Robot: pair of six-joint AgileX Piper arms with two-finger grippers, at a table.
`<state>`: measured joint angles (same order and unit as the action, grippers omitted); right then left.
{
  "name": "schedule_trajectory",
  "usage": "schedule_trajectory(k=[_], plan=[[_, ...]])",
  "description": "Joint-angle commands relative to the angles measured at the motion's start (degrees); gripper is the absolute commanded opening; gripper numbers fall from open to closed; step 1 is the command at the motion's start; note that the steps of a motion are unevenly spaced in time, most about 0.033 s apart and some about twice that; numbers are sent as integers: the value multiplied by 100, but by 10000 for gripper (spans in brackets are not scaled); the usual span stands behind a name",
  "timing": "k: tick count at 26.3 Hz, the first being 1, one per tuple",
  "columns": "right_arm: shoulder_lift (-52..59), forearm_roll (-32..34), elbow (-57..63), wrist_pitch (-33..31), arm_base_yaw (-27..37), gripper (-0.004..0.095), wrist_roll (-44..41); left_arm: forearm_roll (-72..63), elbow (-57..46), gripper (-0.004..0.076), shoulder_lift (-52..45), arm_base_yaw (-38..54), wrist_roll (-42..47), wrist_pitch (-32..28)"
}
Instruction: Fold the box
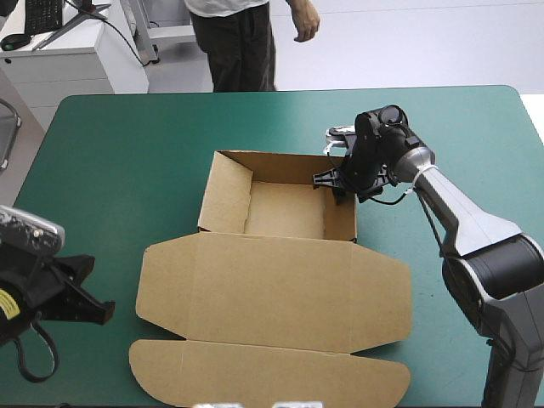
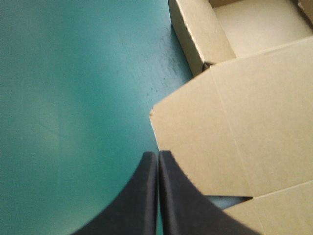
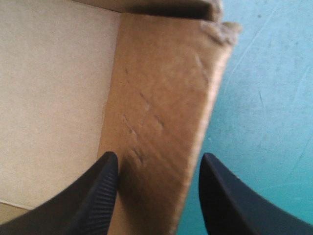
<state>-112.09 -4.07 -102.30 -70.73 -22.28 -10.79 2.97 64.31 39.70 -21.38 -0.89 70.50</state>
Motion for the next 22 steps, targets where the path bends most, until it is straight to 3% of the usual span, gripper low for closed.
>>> schedule_trajectory(k=[1, 5, 6, 15, 22], plan=[[212, -259, -118, -110, 23, 354, 17, -2, -860, -10, -580, -22, 172, -785], [101, -335, -114, -110, 23, 91, 17, -14, -1914, -10, -1151, -22, 222, -983], [101, -324, -114, -110, 23, -26, 17, -14, -2156, -10, -1277, -22, 274, -984], [403, 271, -148, -110, 185, -16, 213, -18, -3332, -10, -2268, -22, 687, -629], [736, 932, -148, -119, 1980, -16, 806, 28, -3344, -10, -2446, -22, 687, -511]])
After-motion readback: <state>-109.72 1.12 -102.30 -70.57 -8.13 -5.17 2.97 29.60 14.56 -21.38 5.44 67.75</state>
